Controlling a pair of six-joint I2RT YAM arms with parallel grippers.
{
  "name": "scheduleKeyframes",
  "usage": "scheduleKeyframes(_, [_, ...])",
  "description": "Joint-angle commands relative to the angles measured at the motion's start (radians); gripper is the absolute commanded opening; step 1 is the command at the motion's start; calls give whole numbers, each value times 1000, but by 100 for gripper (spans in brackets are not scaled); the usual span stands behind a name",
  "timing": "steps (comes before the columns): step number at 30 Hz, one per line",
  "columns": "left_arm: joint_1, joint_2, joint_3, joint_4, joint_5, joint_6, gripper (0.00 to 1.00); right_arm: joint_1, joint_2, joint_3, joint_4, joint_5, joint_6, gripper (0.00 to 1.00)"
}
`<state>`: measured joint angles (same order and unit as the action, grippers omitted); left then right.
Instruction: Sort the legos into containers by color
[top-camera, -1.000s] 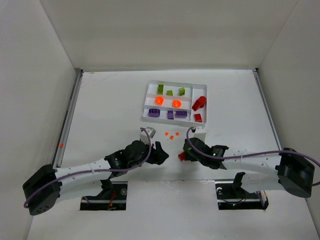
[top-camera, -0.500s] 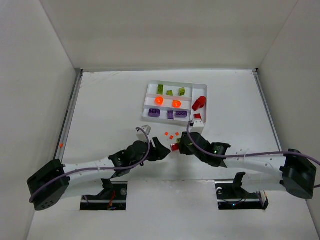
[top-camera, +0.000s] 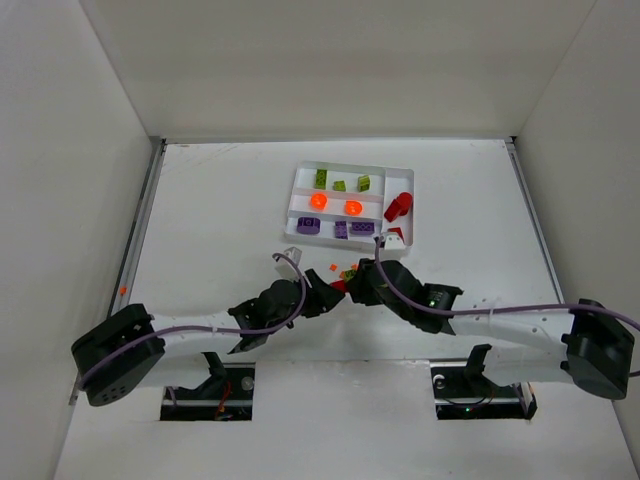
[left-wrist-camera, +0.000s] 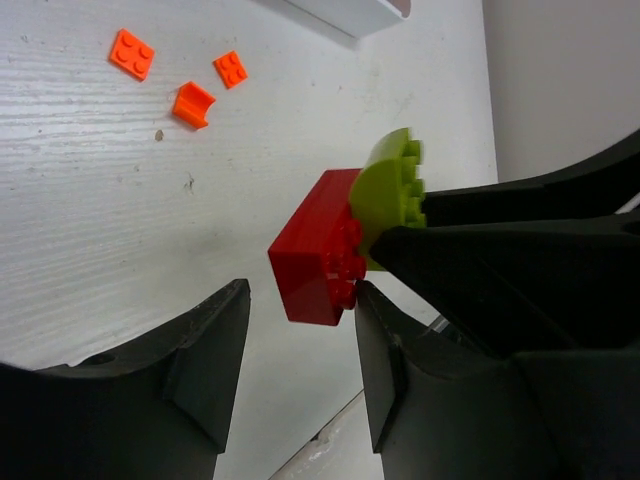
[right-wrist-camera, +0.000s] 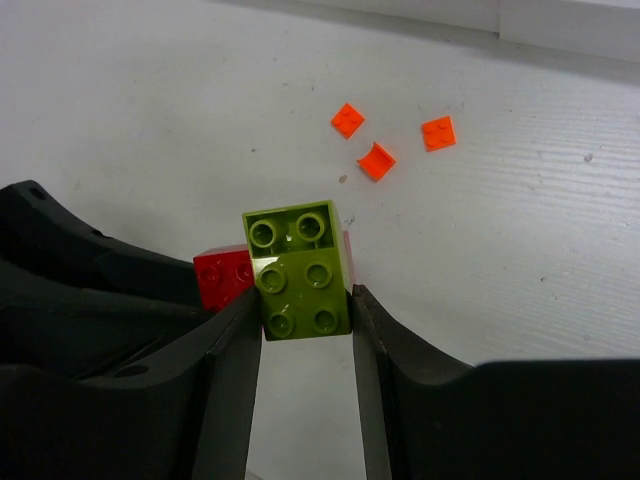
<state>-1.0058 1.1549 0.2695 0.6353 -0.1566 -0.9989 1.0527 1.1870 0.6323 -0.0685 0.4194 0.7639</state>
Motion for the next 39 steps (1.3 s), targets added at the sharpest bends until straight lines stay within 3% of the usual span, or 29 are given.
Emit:
scheduleKeyframes(1, [5, 41, -12, 113, -11, -30, 39, -4, -41, -9, 102, -31, 9, 27])
scheduleKeyframes(5, [8, 58, -29, 181, -18, -43, 27, -7, -53, -28, 101, -44, 14, 27])
scheduleKeyframes(8, [6, 60, -26, 201, -20, -29, 24, -13, -64, -39, 101, -45, 15, 27])
scheduleKeyframes(15, [-4, 58, -29, 207, -44, 14, 24, -21, -67, -39, 90, -51, 15, 27])
scheduleKeyframes(20, [-10, 60, -33, 214, -80, 26, 36, -30, -63, -33, 88, -67, 15, 27])
scheduleKeyframes(24, [-10, 65, -39, 251, -81, 42, 39, -52, -60, -34, 101, -91, 15, 27])
scheduleKeyframes(35, [5, 69, -55, 363, -66, 46, 35, -89, -99, -62, 110, -139, 38, 27])
scheduleKeyframes(39, [-4, 97, -46, 385, -58, 46, 28, -89, -102, -65, 122, -153, 40, 27])
